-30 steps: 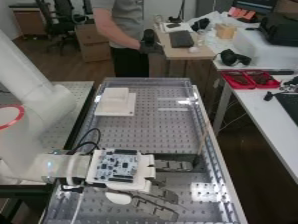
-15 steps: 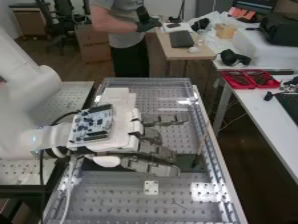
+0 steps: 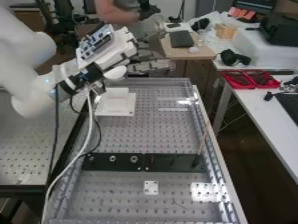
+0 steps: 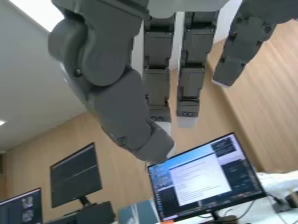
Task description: Grab the paper clip and place it in the clear container
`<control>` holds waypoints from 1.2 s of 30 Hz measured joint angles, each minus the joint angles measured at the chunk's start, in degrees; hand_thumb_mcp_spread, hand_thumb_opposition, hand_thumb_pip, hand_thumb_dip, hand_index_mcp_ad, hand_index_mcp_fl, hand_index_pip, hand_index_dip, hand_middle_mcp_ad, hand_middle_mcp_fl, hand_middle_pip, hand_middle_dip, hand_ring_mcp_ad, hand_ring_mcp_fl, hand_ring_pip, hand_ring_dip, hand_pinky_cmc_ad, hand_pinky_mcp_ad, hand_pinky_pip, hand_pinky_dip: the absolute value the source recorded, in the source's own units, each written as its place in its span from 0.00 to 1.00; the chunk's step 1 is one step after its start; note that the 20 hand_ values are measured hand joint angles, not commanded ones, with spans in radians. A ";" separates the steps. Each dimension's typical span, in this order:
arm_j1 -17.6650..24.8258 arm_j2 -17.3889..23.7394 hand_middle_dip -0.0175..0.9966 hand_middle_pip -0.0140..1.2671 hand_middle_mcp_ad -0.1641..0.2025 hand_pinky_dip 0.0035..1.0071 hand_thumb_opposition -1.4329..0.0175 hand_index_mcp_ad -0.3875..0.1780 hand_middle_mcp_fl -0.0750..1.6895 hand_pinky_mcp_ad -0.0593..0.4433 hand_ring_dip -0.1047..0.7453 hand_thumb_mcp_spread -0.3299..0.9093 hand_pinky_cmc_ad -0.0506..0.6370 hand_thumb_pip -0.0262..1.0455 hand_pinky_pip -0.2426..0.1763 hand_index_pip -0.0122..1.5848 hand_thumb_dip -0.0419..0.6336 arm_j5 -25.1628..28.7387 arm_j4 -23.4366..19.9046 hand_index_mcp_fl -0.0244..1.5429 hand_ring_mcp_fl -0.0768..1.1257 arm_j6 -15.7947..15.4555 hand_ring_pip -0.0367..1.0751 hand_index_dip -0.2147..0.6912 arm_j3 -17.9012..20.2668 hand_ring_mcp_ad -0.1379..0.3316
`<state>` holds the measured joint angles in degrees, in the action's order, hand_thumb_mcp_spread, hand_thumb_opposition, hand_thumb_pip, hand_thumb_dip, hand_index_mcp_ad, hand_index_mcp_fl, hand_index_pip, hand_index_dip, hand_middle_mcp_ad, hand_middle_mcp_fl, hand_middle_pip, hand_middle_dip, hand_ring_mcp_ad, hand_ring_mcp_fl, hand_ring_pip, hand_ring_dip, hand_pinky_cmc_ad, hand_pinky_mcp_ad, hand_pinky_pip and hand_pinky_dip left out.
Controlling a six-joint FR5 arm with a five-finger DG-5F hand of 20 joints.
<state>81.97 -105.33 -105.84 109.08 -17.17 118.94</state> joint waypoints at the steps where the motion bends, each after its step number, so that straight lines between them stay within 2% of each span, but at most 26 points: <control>1: 0.54 0.13 0.73 0.70 0.38 0.19 0.21 0.36 0.51 0.67 0.70 0.84 0.70 0.69 0.82 0.09 0.52 0.08 0.15 0.34 0.56 -0.17 0.30 0.03 0.00 0.40; 7: 6.88 0.64 0.73 0.70 0.39 0.19 0.20 0.36 0.51 0.67 0.70 0.84 0.70 0.69 0.82 0.09 0.52 2.40 2.36 0.34 0.56 -2.50 0.30 0.03 -0.44 0.41; 13: 13.27 -0.34 0.73 0.70 0.42 0.19 0.20 0.37 0.51 0.67 0.70 0.84 0.70 0.69 0.82 0.08 0.52 6.32 5.60 0.34 0.56 -6.00 0.30 0.03 -2.58 0.41; 17: 17.32 -3.49 0.73 0.70 0.42 0.19 0.20 0.36 0.51 0.67 0.70 0.84 0.70 0.69 0.82 0.08 0.52 10.61 9.18 0.34 0.56 -10.25 0.30 0.03 -6.14 0.41; 22: 20.22 -7.70 0.73 0.70 0.42 0.19 0.20 0.37 0.51 0.67 0.70 0.84 0.70 0.69 0.82 0.08 0.52 15.71 13.27 0.34 0.56 -13.87 0.30 0.03 -10.36 0.41; 27: 22.87 -11.82 0.73 0.70 0.42 0.19 0.20 0.36 0.51 0.67 0.70 0.84 0.70 0.69 0.82 0.08 0.52 22.79 19.01 0.34 0.55 -19.10 0.31 0.03 -14.94 0.40; 31: 24.18 -14.41 0.72 0.70 0.42 0.19 0.20 0.37 0.51 0.67 0.69 0.84 0.70 0.69 0.82 0.08 0.52 27.25 24.51 0.34 0.54 -21.92 0.33 0.03 -18.23 0.41; 36: 25.20 -16.41 0.72 0.70 0.42 0.19 0.20 0.37 0.51 0.67 0.70 0.82 0.70 0.69 0.82 0.08 0.52 28.82 33.08 0.34 0.53 -24.46 0.35 0.03 -21.86 0.40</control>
<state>107.17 -121.73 -77.02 142.16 -41.63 97.08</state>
